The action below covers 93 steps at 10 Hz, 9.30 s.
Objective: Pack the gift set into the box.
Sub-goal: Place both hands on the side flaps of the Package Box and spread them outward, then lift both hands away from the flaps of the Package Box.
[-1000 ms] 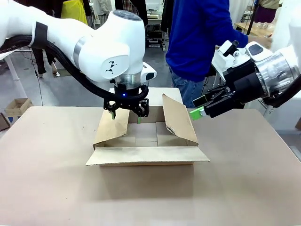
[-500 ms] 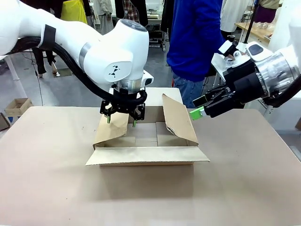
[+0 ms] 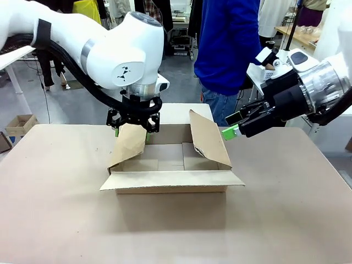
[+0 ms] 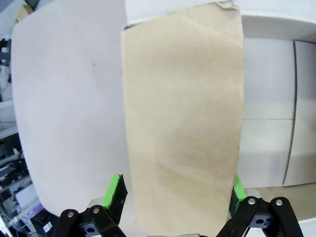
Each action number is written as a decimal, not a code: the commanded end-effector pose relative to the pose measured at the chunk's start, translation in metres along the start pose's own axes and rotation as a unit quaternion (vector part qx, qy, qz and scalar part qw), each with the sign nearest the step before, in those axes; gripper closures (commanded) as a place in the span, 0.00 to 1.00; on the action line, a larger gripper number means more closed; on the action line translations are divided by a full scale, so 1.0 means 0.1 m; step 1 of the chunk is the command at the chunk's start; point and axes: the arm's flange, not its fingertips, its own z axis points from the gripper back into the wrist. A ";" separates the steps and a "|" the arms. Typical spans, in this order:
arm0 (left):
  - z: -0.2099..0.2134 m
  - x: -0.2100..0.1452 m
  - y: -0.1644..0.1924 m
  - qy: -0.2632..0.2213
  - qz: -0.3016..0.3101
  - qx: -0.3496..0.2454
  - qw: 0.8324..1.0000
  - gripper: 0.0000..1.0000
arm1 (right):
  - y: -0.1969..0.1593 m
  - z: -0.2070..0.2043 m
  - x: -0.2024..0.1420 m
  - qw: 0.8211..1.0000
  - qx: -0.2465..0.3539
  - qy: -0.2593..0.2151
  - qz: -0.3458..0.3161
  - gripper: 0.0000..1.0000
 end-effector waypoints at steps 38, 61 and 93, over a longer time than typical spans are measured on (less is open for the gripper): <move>-0.71 -0.19 2.33 0.003 0.073 -0.287 0.955 0.00 | -0.29 -2.02 1.33 0.757 -0.435 0.289 -0.393 0.00; -0.71 -0.19 2.33 0.003 0.073 -0.287 0.955 0.00 | -1.37 -0.57 0.28 0.624 -0.485 0.220 -0.572 0.00; -0.71 -0.19 2.33 0.003 0.073 -0.287 0.955 0.00 | -1.37 -0.57 0.28 0.624 -0.485 0.220 -0.572 0.00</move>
